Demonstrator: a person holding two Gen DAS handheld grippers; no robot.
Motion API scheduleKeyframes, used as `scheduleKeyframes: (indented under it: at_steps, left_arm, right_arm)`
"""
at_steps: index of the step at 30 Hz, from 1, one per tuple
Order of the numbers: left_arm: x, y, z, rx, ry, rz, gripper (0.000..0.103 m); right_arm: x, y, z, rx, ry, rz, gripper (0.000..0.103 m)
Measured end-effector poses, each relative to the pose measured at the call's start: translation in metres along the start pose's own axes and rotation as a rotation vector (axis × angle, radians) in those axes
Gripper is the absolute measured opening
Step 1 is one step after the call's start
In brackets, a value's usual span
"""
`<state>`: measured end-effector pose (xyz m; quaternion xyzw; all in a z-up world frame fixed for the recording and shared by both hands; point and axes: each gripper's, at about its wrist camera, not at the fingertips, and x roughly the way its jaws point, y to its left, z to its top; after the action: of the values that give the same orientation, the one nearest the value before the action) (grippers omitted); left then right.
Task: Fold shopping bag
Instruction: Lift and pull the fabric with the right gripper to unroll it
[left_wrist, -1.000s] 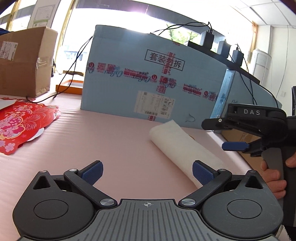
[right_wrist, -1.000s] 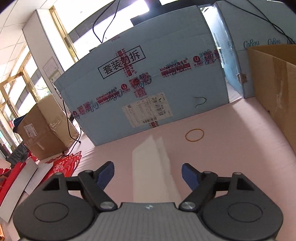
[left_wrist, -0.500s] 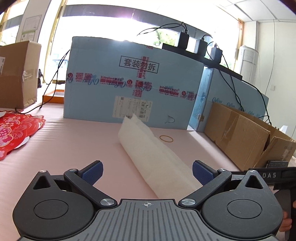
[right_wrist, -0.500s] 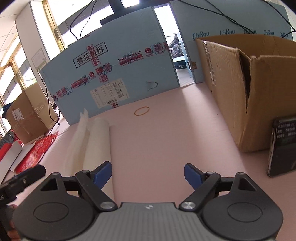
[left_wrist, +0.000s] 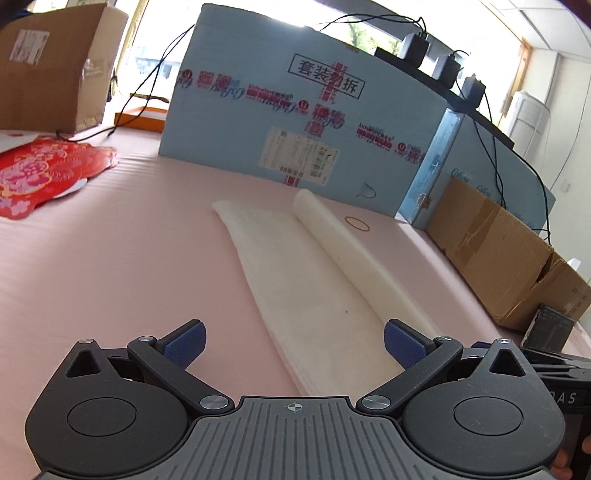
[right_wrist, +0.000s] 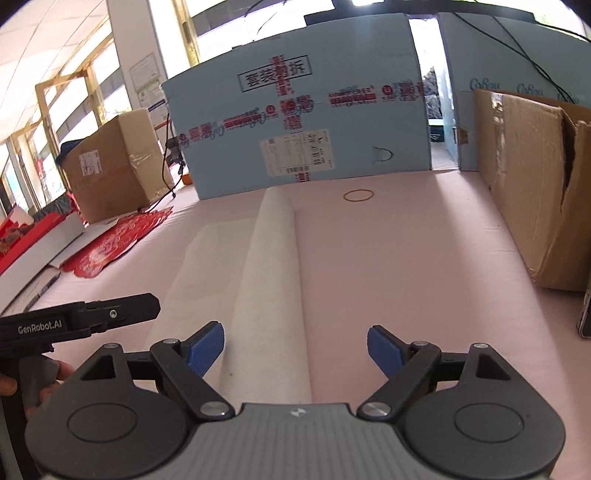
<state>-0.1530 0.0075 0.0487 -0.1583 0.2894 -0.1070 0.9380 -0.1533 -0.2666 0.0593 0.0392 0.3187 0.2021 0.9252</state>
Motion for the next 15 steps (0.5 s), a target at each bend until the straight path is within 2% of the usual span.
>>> scheduleKeyframes:
  at_steps: [4,6,9,10,11,13,15]
  left_arm:
    - [0.006,-0.002,-0.005,-0.026,-0.001,-0.029,0.101]
    - [0.010,-0.012,-0.005,-0.004,0.009,-0.017,0.095]
    - [0.016,-0.029,-0.004,0.048,0.037,-0.045,0.076]
    - [0.018,-0.035,-0.005,0.072,0.040,-0.045,0.067]
    - [0.020,-0.039,-0.006,0.097,0.036,-0.036,0.054]
    - [0.023,-0.042,-0.006,0.125,0.027,-0.012,0.036]
    - [0.020,-0.035,-0.004,0.107,0.015,-0.003,0.029]
  right_arm:
    - [0.006,0.014,-0.004,-0.062,0.028,-0.032,0.085]
    - [0.007,0.014,-0.006,-0.064,0.036,-0.037,0.078]
    - [0.007,0.013,-0.010,-0.064,0.040,-0.062,0.063]
    - [0.006,0.013,-0.011,-0.072,0.032,-0.079,0.055]
    - [0.004,0.013,-0.011,-0.070,0.025,-0.085,0.046]
    - [0.002,0.008,-0.011,-0.040,0.013,-0.065,0.034]
    - [0.004,0.005,-0.010,-0.015,0.005,-0.061,0.027]
